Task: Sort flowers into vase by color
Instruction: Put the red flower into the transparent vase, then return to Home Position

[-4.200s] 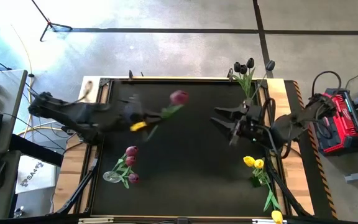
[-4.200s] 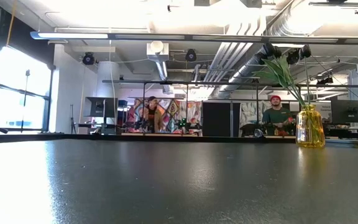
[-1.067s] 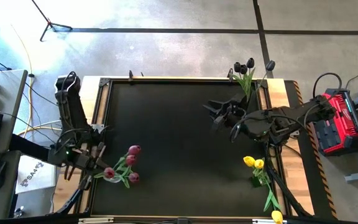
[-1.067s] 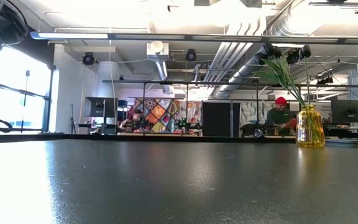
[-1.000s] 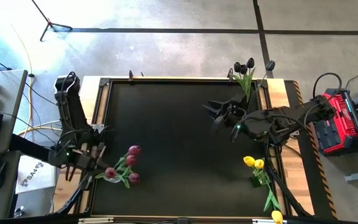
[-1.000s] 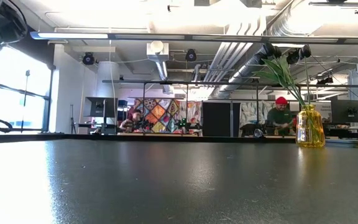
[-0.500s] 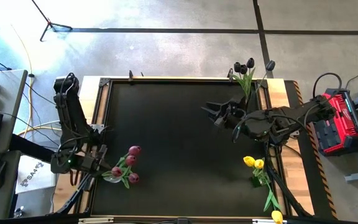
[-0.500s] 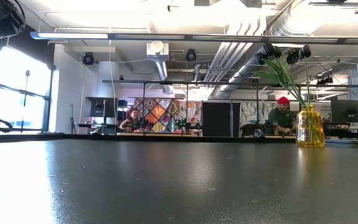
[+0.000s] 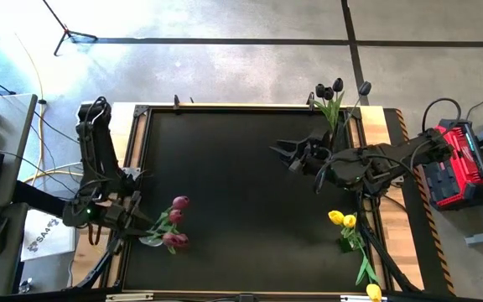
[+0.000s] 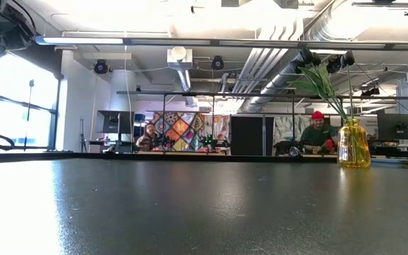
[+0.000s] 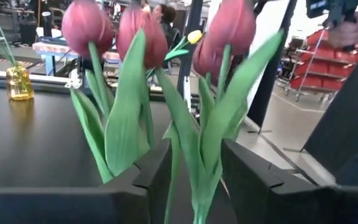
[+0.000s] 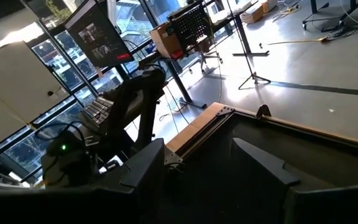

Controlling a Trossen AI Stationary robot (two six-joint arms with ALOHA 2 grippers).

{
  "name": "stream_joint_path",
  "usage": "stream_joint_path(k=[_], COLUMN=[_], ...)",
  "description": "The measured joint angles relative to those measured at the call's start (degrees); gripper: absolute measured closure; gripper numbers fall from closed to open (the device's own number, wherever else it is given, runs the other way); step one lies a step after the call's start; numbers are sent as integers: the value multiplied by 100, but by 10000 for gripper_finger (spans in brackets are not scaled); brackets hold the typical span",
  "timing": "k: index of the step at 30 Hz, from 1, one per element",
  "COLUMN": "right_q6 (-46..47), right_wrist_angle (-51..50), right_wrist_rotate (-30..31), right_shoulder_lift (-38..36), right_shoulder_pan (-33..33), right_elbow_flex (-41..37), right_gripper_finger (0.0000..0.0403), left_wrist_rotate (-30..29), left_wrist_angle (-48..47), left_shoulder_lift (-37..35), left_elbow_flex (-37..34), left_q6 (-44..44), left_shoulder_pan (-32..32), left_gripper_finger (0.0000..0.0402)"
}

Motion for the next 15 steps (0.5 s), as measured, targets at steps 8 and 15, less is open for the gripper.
stream_joint_path(k=[8,15], right_q6=[38,-12], right_wrist_angle=[-216,-184], right_wrist_rotate=[-229,-351], right_shoulder_lift=[30,65], right_shoulder_pan=[0,33], right_elbow_flex=[0,0], right_gripper_finger=[231,231], left_wrist_rotate=[-88,-1012], left_wrist_angle=[596,2583], left_shoulder_lift=[-885,-1159], left_elbow_flex=[0,120], left_q6=[968,3147], left_shoulder_pan=[-229,-287], left_gripper_finger=[262,262])
